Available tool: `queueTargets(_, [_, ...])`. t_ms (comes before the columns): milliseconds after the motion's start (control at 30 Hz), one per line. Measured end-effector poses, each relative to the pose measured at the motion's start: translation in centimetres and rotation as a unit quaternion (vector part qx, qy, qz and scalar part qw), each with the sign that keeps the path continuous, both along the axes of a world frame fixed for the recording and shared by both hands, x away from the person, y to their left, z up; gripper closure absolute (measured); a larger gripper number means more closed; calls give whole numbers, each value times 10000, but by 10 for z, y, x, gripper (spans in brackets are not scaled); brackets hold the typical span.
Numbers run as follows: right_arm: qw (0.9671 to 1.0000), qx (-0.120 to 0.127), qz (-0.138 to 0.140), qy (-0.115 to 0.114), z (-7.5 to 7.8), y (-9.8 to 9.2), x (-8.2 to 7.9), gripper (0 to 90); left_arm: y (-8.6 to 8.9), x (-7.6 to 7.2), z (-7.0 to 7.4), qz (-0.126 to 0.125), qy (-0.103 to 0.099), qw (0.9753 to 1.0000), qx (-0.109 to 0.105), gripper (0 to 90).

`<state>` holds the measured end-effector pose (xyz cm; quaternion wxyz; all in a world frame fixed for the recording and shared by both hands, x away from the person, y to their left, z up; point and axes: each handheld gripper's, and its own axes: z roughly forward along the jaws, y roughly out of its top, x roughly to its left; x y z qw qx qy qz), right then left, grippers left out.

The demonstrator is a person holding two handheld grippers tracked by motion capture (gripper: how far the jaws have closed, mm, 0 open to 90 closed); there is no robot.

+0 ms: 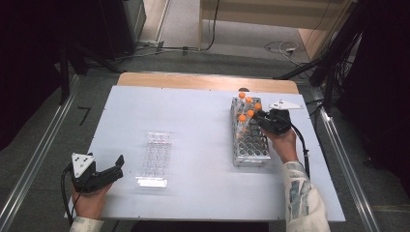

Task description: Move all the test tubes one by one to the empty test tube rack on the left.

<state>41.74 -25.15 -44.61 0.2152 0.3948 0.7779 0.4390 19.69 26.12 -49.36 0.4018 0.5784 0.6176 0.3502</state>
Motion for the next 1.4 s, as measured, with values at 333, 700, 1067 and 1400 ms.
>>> queueTargets(333, [9998,49,-41,-207,16,-1,-4,715,-1,0,1,-3,-2,10000,23,15])
queueTargets(700, [9987,171,-159,-450,49,-6,-13,720,-3,-2,2,-16,-22,10000,81,15])
queueTargets(1067, [9983,238,-202,-498,62,-19,-37,721,-4,-2,14,-16,-157,9999,-29,17])
queueTargets(1400, [9983,265,185,-482,61,-12,-78,721,-13,6,26,-263,-142,9995,34,37])
